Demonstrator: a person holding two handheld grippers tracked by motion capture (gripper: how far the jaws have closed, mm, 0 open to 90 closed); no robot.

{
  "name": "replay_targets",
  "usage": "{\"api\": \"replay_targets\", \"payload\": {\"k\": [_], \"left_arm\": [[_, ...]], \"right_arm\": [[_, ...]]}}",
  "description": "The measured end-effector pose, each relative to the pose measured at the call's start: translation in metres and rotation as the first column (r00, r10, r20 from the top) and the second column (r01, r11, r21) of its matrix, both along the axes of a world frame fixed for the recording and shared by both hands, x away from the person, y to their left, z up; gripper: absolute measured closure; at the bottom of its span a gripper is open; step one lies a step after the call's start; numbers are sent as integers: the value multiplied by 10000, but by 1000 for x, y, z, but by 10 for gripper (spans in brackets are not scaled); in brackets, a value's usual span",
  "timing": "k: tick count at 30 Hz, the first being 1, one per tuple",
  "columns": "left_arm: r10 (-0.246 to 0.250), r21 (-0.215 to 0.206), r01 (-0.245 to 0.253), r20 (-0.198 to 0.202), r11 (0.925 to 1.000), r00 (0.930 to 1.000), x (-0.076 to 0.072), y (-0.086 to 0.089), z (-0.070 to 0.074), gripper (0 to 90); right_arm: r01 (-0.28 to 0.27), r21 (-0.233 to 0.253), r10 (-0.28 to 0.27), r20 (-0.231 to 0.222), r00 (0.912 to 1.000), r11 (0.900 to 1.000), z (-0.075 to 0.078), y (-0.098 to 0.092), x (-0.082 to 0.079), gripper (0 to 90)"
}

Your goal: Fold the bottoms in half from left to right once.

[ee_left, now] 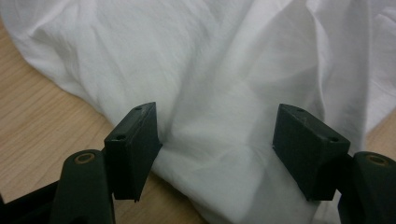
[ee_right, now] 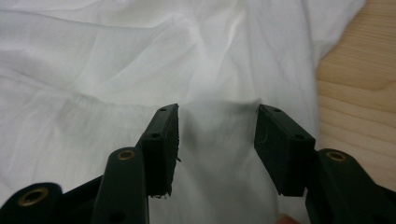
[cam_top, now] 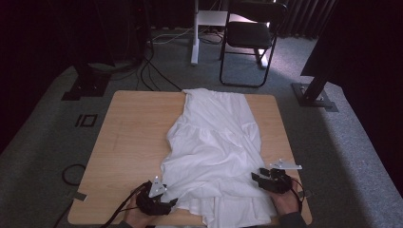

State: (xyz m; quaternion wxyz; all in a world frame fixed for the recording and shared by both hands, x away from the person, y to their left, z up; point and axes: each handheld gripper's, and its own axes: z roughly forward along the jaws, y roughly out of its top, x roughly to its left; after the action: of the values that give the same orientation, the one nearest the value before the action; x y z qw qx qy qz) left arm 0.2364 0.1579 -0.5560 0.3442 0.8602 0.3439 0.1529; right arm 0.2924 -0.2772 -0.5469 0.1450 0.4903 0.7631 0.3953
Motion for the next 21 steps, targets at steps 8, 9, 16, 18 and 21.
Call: {"api": "replay_targets", "payload": {"k": [8,9,16,18,21], "left_arm": [[729,-150,-723,497,9973,9961,8,16,12,854],[887,-354,-864,697,9956,9936,6,22,18,858],[1717,-1617,-1464,1557,9759,9728,-19,74,64,861],[1583,-1648,-1319,1586,9775,9746,-24,76,68,851],[1496,-1511,-1256,1593,9805,9758,-26,75,68,821]], "right_arm": [[-247,-110,248,69,9997,9996,7,8,-1,855],[-250,-64,251,146,9996,9997,9,7,-3,862],[-981,1150,880,901,9920,9885,40,-5,-50,871],[-1286,1419,1145,1034,9880,9815,46,-6,-62,872],[-1533,1495,1388,1025,9850,9768,48,-6,-74,871]]}}
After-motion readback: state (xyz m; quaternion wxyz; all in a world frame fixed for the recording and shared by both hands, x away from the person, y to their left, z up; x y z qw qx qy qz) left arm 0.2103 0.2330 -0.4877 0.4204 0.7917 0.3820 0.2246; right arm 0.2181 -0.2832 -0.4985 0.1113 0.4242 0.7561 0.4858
